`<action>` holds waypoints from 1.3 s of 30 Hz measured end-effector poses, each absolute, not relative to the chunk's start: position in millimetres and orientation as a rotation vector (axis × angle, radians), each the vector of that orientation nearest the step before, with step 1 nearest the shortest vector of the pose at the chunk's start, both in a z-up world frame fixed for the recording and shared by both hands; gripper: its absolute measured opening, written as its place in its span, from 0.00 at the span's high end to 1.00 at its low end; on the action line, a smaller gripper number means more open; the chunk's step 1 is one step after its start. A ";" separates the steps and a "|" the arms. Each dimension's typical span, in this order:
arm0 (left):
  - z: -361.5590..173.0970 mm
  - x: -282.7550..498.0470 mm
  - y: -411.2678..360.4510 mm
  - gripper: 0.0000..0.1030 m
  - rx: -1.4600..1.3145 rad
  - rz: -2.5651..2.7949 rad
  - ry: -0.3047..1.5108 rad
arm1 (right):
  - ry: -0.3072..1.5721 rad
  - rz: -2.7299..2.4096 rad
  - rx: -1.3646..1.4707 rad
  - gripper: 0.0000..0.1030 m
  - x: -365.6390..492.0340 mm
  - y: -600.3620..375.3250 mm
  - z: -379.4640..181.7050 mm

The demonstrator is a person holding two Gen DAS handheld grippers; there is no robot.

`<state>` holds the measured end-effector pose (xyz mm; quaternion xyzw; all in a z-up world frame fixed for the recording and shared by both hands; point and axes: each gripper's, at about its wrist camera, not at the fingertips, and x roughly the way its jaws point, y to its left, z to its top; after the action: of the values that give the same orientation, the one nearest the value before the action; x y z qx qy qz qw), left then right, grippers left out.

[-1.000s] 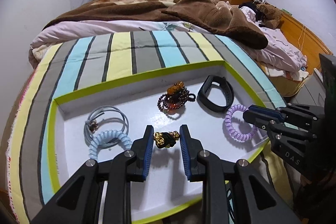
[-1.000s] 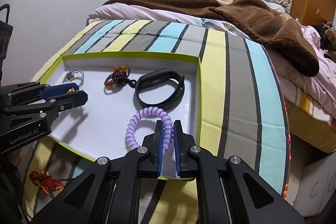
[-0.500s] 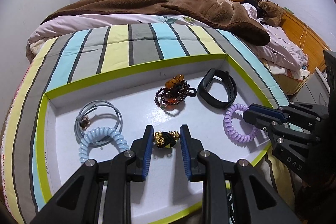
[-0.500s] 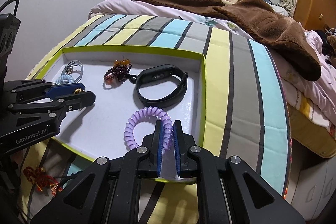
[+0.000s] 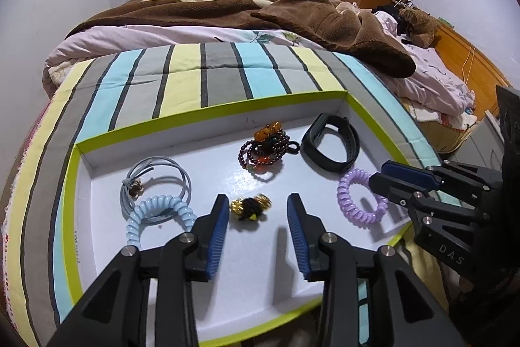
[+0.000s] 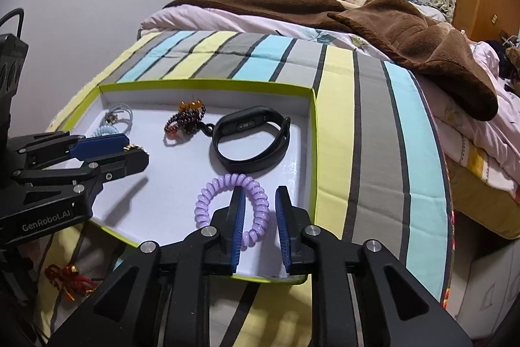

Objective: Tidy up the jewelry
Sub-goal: 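Carry the clip and lavender coil into the box and open both tools, then withdraw both open tools from the box toward the remaining jewelry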

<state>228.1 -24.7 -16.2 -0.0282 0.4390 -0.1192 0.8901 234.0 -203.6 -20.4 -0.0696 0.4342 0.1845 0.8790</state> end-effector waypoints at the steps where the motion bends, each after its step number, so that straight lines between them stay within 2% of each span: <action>1: -13.9 225.9 -24.0 0.62 -0.063 -0.250 0.906 | 0.901 0.386 -0.142 0.81 232.8 -203.7 -19.0; 10: 12.1 196.8 -15.4 0.56 -0.077 -0.247 0.834 | 0.851 0.395 -0.112 0.79 215.0 -206.6 -1.0; 15: 21.8 173.5 -6.8 0.56 -0.090 -0.234 0.799 | 0.825 0.406 -0.086 0.65 197.9 -211.3 7.9; 26: 22.1 125.2 9.9 0.54 -0.098 -0.199 0.768 | 0.779 0.426 -0.038 0.65 153.5 -221.0 19.3; 39: -17.8 85.6 13.8 0.51 -0.113 -0.219 0.841 | 0.782 0.458 -0.017 0.65 108.2 -222.8 6.6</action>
<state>85.6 13.8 -17.8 -0.0546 0.4073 -0.1060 0.9055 108.1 -222.8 6.6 -0.0083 0.3777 0.2214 0.8990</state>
